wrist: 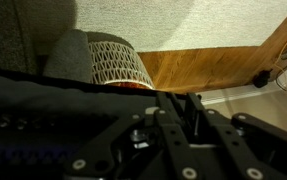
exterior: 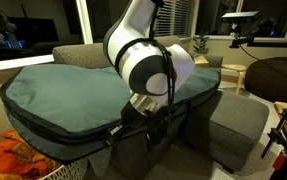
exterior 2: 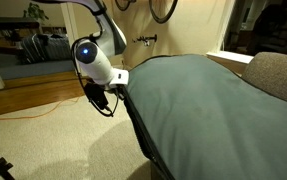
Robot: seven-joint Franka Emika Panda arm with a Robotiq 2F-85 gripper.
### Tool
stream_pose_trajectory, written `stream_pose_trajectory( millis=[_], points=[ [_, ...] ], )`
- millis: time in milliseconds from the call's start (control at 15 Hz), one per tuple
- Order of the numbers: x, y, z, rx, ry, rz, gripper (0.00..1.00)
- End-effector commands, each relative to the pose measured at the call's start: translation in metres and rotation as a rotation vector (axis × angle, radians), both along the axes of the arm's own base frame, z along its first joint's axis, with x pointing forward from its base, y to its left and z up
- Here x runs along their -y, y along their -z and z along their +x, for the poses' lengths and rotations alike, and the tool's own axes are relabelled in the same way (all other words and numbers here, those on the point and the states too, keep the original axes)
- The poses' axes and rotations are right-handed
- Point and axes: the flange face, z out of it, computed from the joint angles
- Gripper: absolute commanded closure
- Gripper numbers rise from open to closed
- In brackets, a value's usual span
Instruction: Close the zip
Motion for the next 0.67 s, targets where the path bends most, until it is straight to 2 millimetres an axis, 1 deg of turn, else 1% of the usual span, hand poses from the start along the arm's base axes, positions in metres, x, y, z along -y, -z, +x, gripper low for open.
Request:
stream_pose_trajectory(
  millis=[0,133,200,600],
  points=[
    [0.004,0.000,0.009,0.005,-0.001,0.002,0.96],
    [0.000,-0.002,0.009,0.008,-0.007,0.010,0.98],
    [0.001,-0.005,0.008,0.012,-0.003,0.017,0.96],
    [0.019,-0.014,0.010,0.018,0.038,0.019,0.95]
  ],
)
